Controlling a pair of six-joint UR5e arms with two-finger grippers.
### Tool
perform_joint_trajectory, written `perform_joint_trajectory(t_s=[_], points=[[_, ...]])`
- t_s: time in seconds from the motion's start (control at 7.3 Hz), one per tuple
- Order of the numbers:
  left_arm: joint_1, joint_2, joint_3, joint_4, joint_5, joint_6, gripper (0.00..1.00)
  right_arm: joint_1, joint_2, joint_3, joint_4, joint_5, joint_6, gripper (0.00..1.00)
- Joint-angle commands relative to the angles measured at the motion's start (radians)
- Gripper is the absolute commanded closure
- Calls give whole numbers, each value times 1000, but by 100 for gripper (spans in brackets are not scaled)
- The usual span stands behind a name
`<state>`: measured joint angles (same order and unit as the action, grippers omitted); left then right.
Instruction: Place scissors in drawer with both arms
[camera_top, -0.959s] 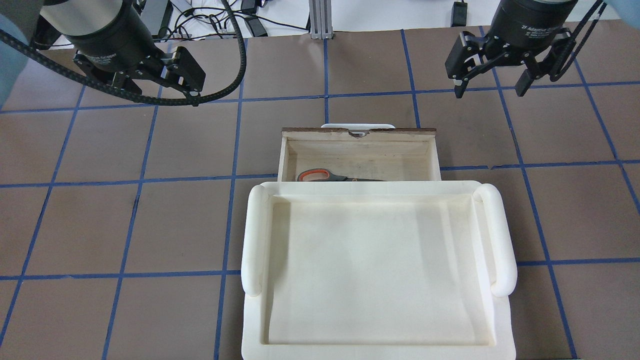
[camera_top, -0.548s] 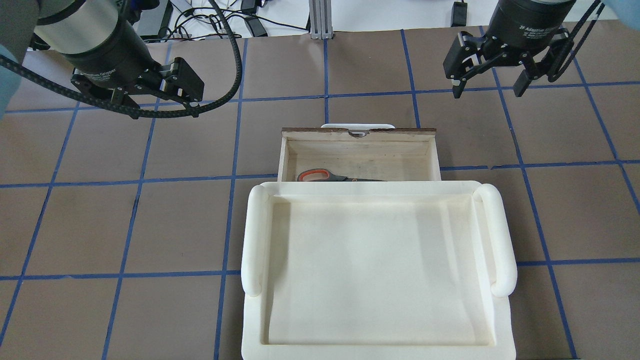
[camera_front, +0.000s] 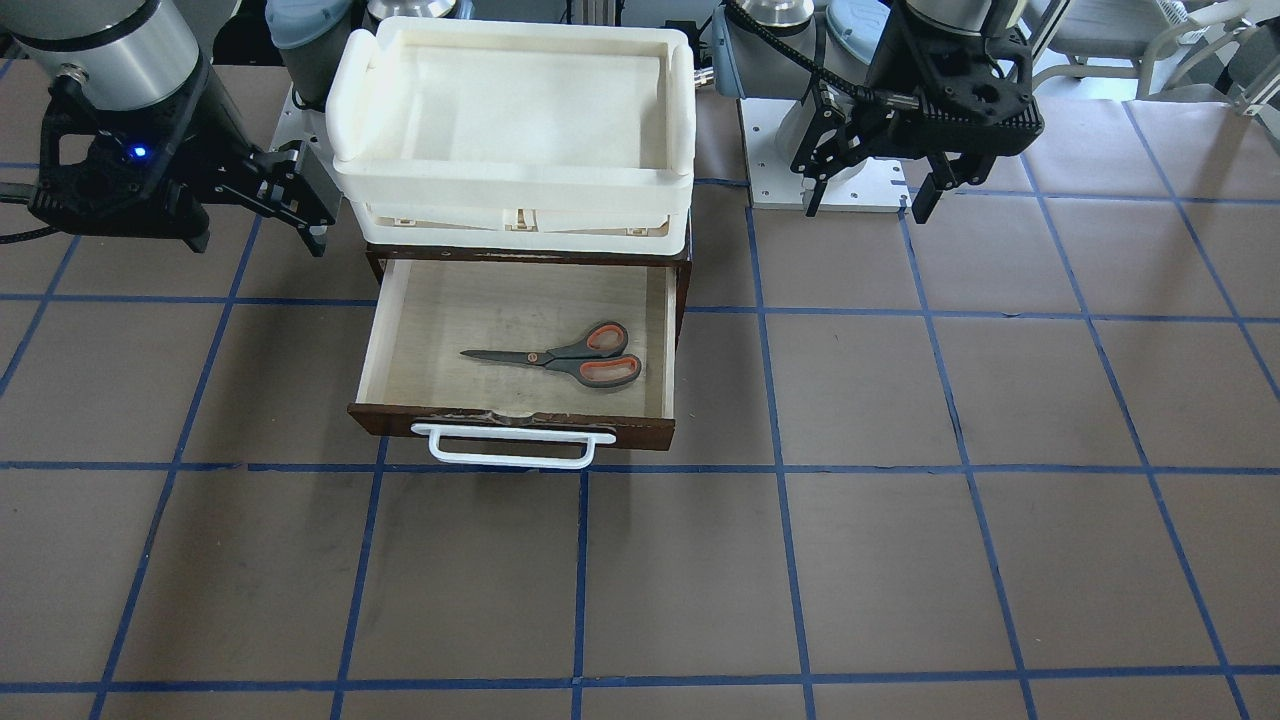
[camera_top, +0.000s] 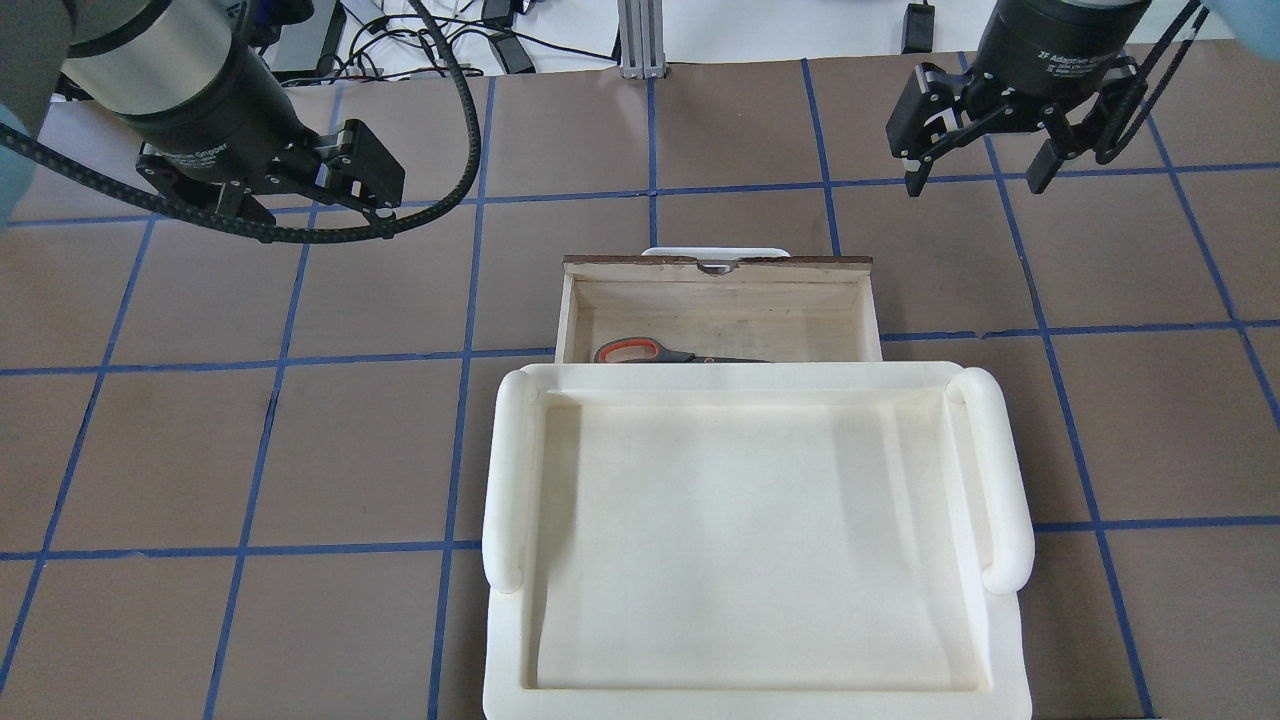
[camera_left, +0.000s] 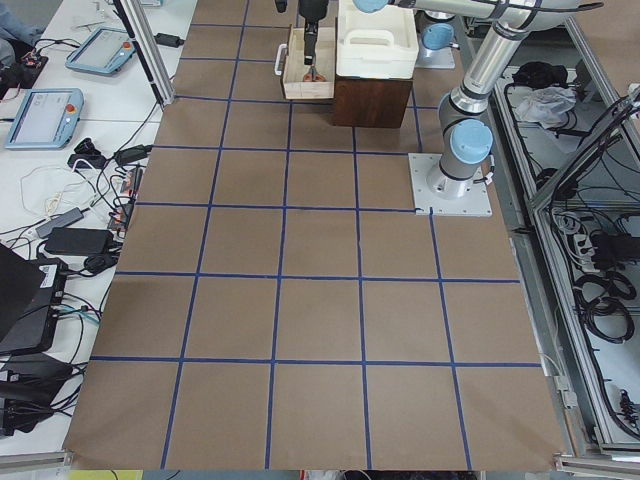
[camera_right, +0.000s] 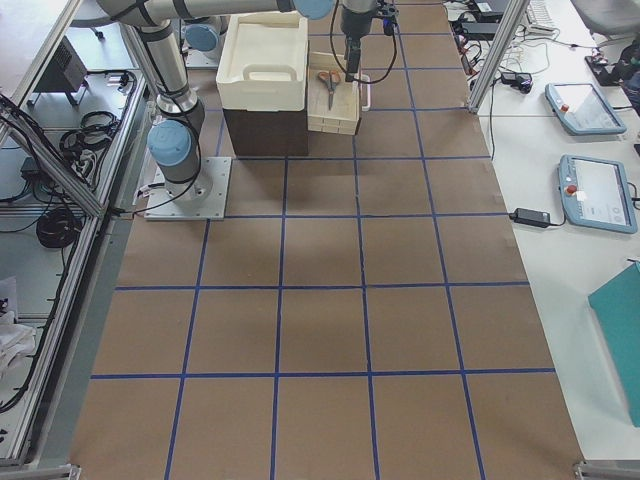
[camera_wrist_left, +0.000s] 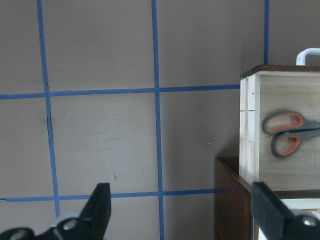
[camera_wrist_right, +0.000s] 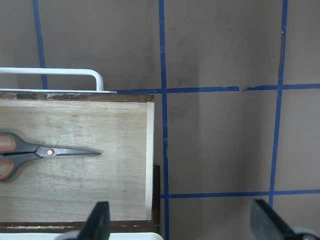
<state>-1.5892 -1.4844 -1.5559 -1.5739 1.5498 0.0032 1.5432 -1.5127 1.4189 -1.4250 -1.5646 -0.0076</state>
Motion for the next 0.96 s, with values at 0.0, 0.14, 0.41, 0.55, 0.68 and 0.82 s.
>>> perform_joint_trajectory(t_s=[0.0,0.14,0.41,0.55,0.68,0.82], points=[[-2,1,-1,-5,0,-6,0,0,-1,0,-3,5,0,0],[-5,1,-3,-12,0,-5,0,0,-1,0,-3,3,0,0],[-5,-2,-3,-12,-4,6,0,0,-1,0,-3,2,0,0],[-3,-2,-3,-12,-2,6,0,0,-1,0,-2,-2,0,0],[-2,1,-3,-9,-2,6,0,0,0,0,-5,1,0,0],[-3,0,-4,-15,-2,6,0,-1,0,2,-3,-2,0,0]])
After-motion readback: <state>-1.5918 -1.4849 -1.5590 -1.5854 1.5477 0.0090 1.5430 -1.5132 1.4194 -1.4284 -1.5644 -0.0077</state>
